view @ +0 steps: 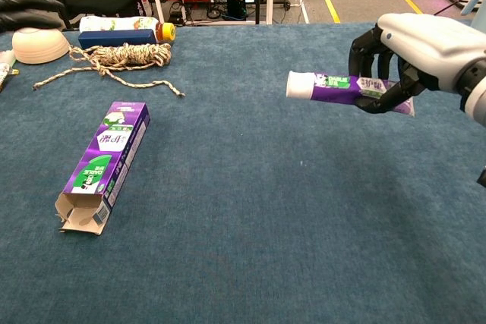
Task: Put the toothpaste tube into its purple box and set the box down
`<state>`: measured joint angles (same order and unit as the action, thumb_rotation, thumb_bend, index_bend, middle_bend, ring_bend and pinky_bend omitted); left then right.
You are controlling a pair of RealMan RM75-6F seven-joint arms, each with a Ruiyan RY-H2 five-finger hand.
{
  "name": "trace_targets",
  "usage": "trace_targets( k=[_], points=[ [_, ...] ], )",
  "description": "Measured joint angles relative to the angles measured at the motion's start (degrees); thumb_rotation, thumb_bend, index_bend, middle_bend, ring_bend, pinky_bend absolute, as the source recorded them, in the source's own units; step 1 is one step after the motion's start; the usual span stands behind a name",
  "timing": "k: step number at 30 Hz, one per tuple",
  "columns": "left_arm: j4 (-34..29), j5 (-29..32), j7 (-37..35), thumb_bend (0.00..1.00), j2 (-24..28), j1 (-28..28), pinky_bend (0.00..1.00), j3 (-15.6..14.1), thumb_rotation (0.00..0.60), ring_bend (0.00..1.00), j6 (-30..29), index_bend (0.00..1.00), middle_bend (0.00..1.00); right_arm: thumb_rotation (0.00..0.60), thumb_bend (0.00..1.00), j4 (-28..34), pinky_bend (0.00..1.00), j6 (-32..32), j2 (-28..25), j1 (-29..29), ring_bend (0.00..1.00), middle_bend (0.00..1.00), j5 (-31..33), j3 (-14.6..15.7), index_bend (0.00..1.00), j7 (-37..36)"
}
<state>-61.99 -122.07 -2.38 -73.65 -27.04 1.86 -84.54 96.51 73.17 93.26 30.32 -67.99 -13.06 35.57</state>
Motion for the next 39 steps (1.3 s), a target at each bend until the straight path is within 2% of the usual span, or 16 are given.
trace_targets(
  k=[5,9,17,24,30,39],
  points=[
    [11.41,-6.14,2.45,0.09,-5.47,-8.08,0.22,-2.16,0.6,0.0,0.73,0.0,0.0,0.6,0.45,1.29,0.58,1.12,-0.7,-0.05,0.54,0.58,0.56,-0.25,0.57,1.07],
    [14.81,-8.42,5.08,0.09,-7.96,-12.17,0.23,-4.53,0.6,0.0,3.34,0.0,0.0,0.6,0.45,1.42,0.58,1.4,-1.0,0.03,0.54,0.58,0.79,-0.48,0.57,0.93],
    [15.66,-7.86,7.37,0.1,-11.78,-17.12,0.24,-7.46,0.6,0.0,9.13,0.0,0.0,0.6,0.45,0.86,0.58,1.57,-1.47,-0.02,0.54,0.58,1.57,-0.71,0.57,-0.16],
    [14.93,-6.1,9.17,0.1,-11.59,-19.59,0.24,-9.91,0.6,0.0,13.25,0.0,0.0,0.6,0.45,0.21,0.58,1.51,-2.2,-0.03,0.54,0.58,2.2,-1.12,0.57,-1.2],
    [15.25,-4.66,9.53,0.1,-11.28,-19.97,0.24,-11.69,0.6,0.0,14.33,0.0,0.0,0.6,0.45,-0.26,0.58,1.37,-2.72,0.08,0.54,0.58,2.68,-1.35,0.57,-1.94],
    [15.0,-2.0,10.0,0.1,-8.61,-19.76,0.25,-12.64,0.6,0.0,11.04,0.0,0.0,0.6,0.45,-0.68,0.58,1.39,-2.79,0.27,0.54,0.58,2.85,-1.19,0.57,-2.46]
  ],
)
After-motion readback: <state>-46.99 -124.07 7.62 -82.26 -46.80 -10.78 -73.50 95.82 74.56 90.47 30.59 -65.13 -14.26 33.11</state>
